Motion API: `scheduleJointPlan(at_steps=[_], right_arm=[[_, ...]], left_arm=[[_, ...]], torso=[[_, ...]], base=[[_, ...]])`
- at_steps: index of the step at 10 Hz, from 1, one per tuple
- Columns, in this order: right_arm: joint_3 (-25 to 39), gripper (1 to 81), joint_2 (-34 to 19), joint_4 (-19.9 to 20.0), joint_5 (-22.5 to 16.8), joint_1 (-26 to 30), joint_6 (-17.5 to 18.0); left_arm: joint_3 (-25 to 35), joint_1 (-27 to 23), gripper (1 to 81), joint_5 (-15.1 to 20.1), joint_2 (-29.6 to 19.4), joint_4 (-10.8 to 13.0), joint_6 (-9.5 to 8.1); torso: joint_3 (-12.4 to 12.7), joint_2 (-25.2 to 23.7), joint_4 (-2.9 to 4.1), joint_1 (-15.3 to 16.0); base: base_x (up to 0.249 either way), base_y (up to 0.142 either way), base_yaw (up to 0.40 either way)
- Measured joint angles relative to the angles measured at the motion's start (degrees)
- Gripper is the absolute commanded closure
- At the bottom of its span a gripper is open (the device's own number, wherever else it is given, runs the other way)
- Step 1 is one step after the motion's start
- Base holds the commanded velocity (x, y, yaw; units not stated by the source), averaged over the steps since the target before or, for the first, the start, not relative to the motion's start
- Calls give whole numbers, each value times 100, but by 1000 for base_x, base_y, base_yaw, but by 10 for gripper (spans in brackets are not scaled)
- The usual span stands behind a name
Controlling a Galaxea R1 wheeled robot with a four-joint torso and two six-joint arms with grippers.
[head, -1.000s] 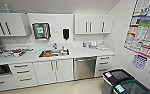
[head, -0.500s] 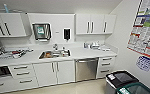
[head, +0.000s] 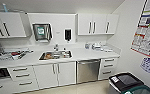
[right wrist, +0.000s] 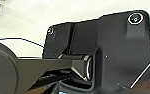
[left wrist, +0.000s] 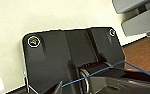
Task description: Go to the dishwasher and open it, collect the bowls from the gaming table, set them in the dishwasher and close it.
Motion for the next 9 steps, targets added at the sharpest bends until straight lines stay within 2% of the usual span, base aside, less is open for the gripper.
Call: scheduleJointPlan(at_steps=[9], right_arm=[[-110, 10, 56, 2, 0, 0, 0]], left_arm=[[-37, 18, 10, 2, 41, 0, 0]], torso=[[0, -2, 0, -2]], base=[[113, 0, 0]])
